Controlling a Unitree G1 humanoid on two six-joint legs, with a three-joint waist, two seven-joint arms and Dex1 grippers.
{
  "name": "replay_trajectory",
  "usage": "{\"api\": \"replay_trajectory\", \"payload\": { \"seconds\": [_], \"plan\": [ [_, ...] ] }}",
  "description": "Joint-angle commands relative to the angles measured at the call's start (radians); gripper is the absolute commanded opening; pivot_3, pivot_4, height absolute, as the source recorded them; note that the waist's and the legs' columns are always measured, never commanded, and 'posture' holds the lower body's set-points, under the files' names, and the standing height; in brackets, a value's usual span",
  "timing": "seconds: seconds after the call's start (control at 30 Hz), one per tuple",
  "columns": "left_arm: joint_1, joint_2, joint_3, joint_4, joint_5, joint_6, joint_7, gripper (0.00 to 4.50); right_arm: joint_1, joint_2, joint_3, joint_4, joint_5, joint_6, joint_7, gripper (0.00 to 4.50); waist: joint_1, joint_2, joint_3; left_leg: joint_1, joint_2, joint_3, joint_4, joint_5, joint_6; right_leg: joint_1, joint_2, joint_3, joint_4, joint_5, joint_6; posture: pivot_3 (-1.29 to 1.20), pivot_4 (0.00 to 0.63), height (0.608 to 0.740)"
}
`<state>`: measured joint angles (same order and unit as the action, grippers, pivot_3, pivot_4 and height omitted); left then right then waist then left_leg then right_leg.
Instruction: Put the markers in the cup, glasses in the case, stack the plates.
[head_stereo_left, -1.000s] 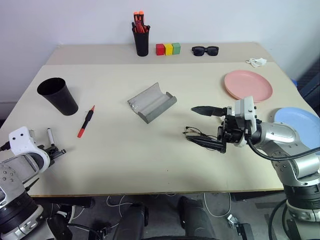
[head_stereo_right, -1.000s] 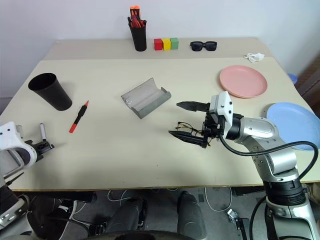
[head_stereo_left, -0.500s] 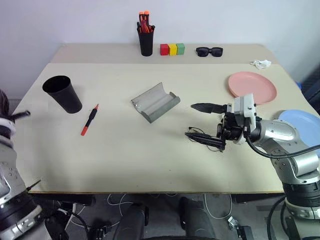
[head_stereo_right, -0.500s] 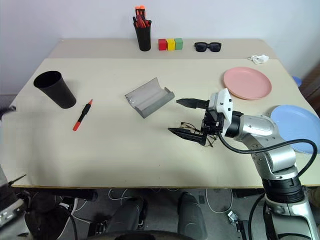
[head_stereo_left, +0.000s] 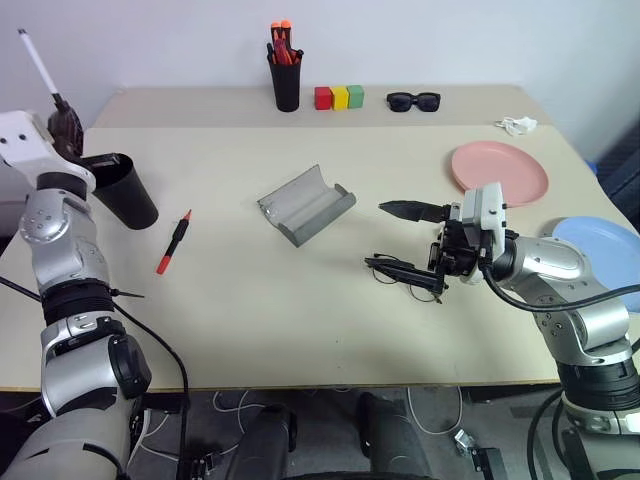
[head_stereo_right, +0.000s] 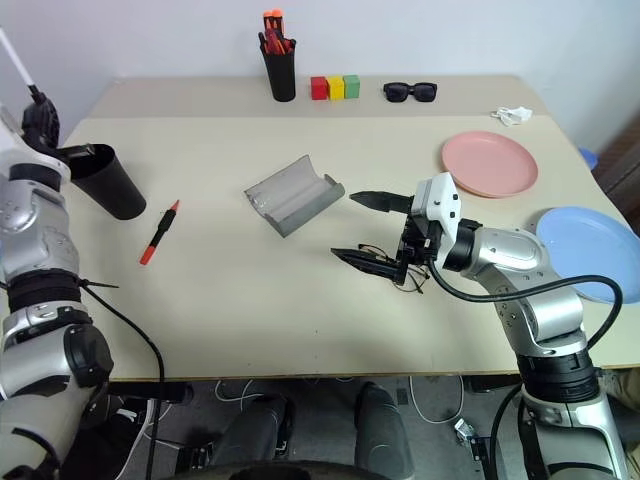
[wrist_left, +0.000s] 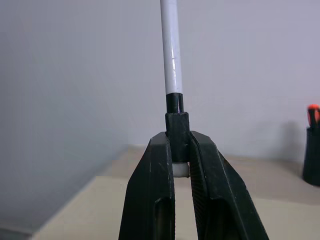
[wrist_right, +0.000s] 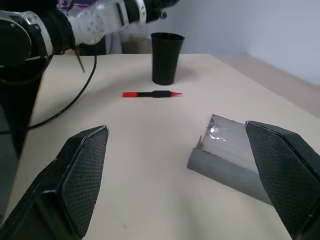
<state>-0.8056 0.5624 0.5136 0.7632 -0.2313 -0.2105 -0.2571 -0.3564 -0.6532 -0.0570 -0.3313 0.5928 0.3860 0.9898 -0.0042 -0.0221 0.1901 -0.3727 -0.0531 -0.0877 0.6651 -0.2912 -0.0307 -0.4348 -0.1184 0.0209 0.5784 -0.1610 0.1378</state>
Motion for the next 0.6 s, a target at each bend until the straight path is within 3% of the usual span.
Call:
{"api": "replay_trajectory", "payload": {
  "seconds": [0.03,0.37,0.5,0.6],
  "plan": [
    [-0.02,0.017,0.008,0.034,-0.02,-0.072,0.003,0.04,0.009,-0.016,-0.038,-0.048,0.008,-0.006,-0.014,4.5,-0.006,0.0,0.0,0.0,0.0,0.0,0.0,0.0,0.0,0.0,0.0,0.0,0.0,0.0,0.0,0.0,0.15,0.74],
    [0.064,-0.011,-0.006,-0.033,-0.048,-0.081,0.01,0.04,0.01,-0.013,-0.035,-0.046,0.006,-0.012,-0.027,4.5,-0.007,0.0,0.0,0.0,0.0,0.0,0.0,0.0,0.0,0.0,0.0,0.0,0.0,0.0,0.0,0.0,0.15,0.74],
    [0.091,-0.01,-0.013,-0.077,-0.059,-0.069,0.005,1.68,0.001,-0.01,-0.028,-0.039,0.002,-0.015,-0.025,4.5,-0.007,0.0,0.0,0.0,0.0,0.0,0.0,0.0,0.0,0.0,0.0,0.0,0.0,0.0,0.0,0.0,0.15,0.74],
    [0.103,-0.015,-0.018,-0.102,-0.06,-0.061,0.006,3.28,0.001,-0.009,-0.026,-0.04,0.003,-0.015,-0.023,4.5,-0.006,0.0,0.0,0.0,0.0,0.0,0.0,0.0,0.0,0.0,0.0,0.0,0.0,0.0,0.0,0.0,0.15,0.74]
  ]
}}
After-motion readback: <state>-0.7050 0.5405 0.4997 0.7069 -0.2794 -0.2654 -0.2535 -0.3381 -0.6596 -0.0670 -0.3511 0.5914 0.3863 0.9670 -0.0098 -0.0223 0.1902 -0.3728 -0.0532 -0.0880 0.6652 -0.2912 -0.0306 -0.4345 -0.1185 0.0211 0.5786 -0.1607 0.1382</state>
